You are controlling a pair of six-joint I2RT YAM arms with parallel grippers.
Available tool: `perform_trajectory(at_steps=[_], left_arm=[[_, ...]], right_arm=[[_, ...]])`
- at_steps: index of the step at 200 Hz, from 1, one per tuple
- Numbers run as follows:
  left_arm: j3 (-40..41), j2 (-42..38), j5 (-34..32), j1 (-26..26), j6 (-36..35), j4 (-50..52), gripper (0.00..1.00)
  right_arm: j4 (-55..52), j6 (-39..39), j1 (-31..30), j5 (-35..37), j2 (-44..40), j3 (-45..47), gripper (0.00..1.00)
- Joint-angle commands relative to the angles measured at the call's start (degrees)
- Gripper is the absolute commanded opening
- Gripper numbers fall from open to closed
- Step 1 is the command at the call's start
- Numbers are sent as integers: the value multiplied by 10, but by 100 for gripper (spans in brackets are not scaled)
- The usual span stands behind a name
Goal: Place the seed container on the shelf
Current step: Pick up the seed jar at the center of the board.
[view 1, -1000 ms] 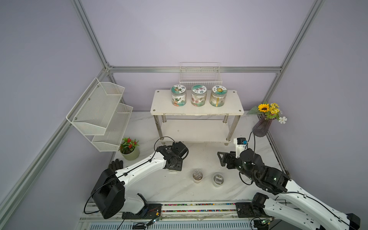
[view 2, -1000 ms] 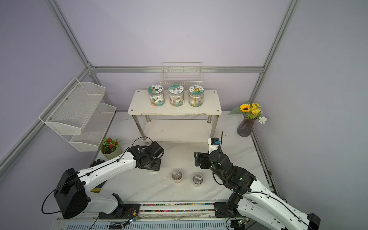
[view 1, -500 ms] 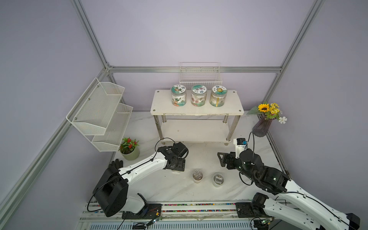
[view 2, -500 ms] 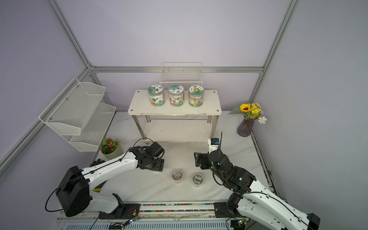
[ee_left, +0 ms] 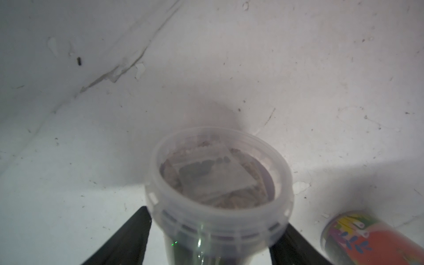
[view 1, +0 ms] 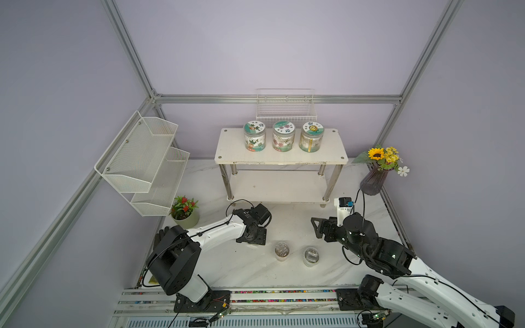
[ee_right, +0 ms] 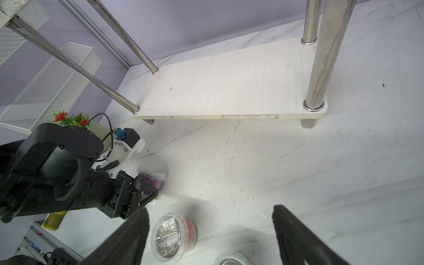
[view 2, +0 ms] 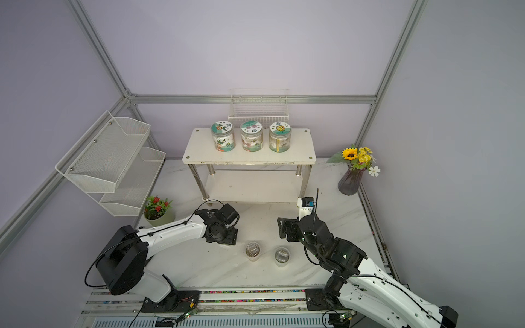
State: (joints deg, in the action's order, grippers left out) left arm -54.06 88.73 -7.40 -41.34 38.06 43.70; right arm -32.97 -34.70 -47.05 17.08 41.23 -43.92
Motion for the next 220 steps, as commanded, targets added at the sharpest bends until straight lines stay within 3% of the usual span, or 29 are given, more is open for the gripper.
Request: perform_trajectory(at_steps=[1,60,118,184,220], left_arm=[[-8,4,7,2,-11,-19,77],[-13,20,6,3,-18,-23,66],[-13,-14,-1,3,-35,-6,57],[42,-160,-74,2,-64,-37,48],[85,-239,-104,3,-83,-113,46]], right_arm=[[-4,1,-2,8,-5,4,87],[-6,1,-3,8,-5,5,87],[-7,1,-2,10,-7,8,87],[-7,2,-3,11,-6,7,87],[-9,1,-2,10,-9,4,87]])
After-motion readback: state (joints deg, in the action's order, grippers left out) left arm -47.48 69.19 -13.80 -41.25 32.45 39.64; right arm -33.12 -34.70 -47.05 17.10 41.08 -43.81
